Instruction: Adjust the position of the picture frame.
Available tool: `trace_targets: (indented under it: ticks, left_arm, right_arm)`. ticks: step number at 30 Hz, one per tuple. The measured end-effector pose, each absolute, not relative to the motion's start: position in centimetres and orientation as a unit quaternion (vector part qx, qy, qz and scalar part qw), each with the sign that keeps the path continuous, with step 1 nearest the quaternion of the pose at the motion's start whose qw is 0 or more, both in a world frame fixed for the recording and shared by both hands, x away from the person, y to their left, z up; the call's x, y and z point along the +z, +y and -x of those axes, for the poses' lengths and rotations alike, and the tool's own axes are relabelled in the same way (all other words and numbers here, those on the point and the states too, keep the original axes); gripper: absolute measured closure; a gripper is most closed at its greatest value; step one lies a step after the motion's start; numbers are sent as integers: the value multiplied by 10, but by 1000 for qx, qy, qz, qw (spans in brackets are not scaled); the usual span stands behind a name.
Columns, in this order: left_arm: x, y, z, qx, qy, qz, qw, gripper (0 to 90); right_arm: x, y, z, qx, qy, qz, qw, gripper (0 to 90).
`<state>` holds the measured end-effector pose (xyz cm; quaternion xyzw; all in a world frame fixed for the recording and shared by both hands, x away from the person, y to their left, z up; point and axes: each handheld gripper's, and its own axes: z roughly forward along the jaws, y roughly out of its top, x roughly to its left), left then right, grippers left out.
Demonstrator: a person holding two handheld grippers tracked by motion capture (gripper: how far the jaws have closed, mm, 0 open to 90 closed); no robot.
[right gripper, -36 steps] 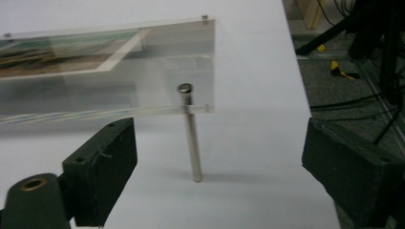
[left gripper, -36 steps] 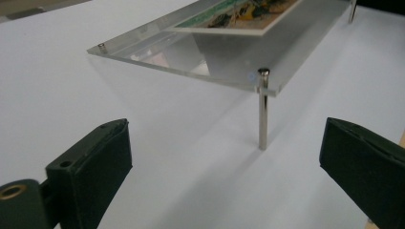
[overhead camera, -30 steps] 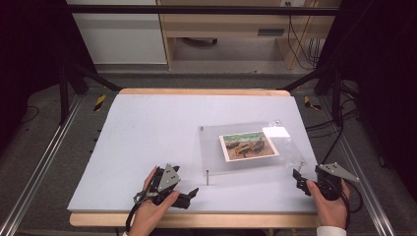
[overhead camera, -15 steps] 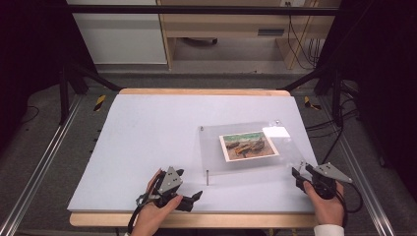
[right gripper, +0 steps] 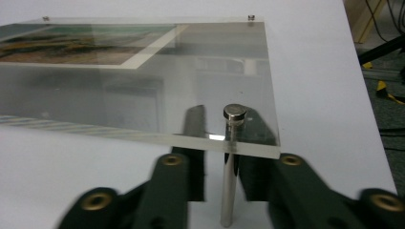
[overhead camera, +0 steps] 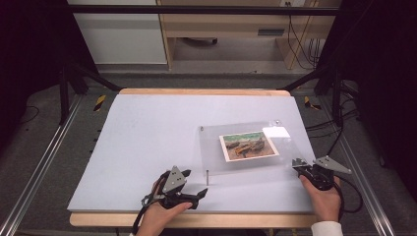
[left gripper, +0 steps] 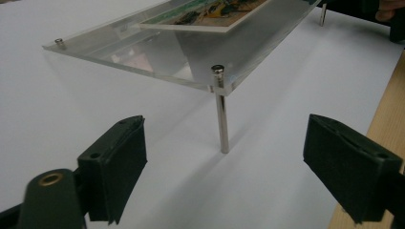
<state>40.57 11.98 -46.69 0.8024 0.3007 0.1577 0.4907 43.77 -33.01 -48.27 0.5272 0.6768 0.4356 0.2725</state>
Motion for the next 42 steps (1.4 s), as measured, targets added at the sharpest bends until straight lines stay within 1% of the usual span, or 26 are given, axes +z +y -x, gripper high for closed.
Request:
trace_targets:
  ticks: [2, 4, 5, 7, 8, 9, 10, 11, 12, 14, 15, 16, 17, 18, 19, 22, 24, 25, 31, 34, 36, 38, 39, 40, 42]
  left_arm:
    - [-468, 118, -406, 157, 302, -803, 490, 205]
    - [-470, 114, -406, 153, 299, -805, 488, 270]
    - [-471, 111, -407, 155, 302, -806, 485, 270]
    - [-474, 107, -410, 163, 303, -809, 476, 362]
    - [-475, 103, -413, 165, 306, -809, 474, 375]
    - [-475, 103, -413, 165, 306, -809, 474, 428]
    - [-477, 101, -416, 166, 309, -807, 476, 428]
    - [-477, 100, -417, 166, 315, -804, 477, 464]
    - [-478, 99, -420, 165, 321, -800, 479, 479]
    - [-478, 97, -424, 169, 333, -784, 495, 566]
    - [-478, 97, -424, 169, 333, -784, 495, 598]
    - [-478, 97, -426, 164, 335, -781, 502, 598]
    - [-478, 95, -428, 162, 336, -775, 510, 652]
    - [-478, 95, -428, 162, 336, -775, 510, 673]
    - [-477, 94, -429, 155, 337, -767, 523, 704]
    - [-477, 93, -430, 147, 344, -759, 533, 766]
    - [-479, 93, -431, 135, 357, -748, 543, 782]
    - [-479, 93, -432, 131, 363, -744, 545, 830]
    - [-478, 93, -432, 133, 364, -745, 543, 842]
    - [-476, 93, -433, 131, 366, -745, 543, 842]
    - [-474, 94, -434, 128, 367, -744, 544, 842]
    - [-473, 94, -434, 128, 367, -746, 541, 842]
    - [-472, 94, -435, 129, 365, -746, 541, 842]
    - [-472, 94, -435, 127, 367, -746, 541, 842]
    - [-470, 94, -435, 127, 367, -746, 541, 841]
  right_arm:
    - [-483, -333, -437, 439, 674, -530, 270, 839]
    - [-483, -334, -437, 443, 672, -531, 266, 839]
    - [-483, -335, -437, 447, 669, -532, 262, 838]
    - [-480, -335, -437, 455, 666, -533, 257, 837]
    - [-480, -335, -437, 459, 663, -535, 254, 836]
    - [-480, -335, -437, 459, 663, -535, 254, 836]
    - [-479, -336, -436, 463, 659, -537, 250, 835]
    - [-477, -335, -436, 467, 657, -537, 248, 834]
    - [-477, -336, -436, 468, 656, -538, 248, 834]
    - [-475, -335, -435, 473, 654, -538, 245, 833]
    - [-475, -335, -435, 473, 654, -538, 245, 833]
    - [-474, -336, -435, 474, 653, -538, 244, 833]
    - [-474, -336, -435, 477, 652, -537, 243, 833]
    - [-474, -336, -435, 477, 652, -537, 243, 833]
    - [-474, -336, -435, 478, 652, -537, 241, 833]
    - [-474, -337, -435, 480, 652, -536, 239, 833]
    - [-474, -337, -435, 480, 652, -535, 239, 833]
    - [-475, -337, -435, 476, 656, -535, 240, 834]
    - [-476, -337, -436, 476, 659, -531, 240, 815]
    - [-477, -337, -438, 480, 658, -527, 242, 756]
    - [-476, -338, -440, 487, 658, -521, 242, 747]
    - [-476, -339, -442, 489, 662, -512, 245, 798]
    - [-476, -339, -442, 489, 662, -512, 245, 798]
    - [-475, -339, -442, 492, 662, -510, 243, 822]
    - [-473, -338, -443, 492, 663, -508, 245, 837]
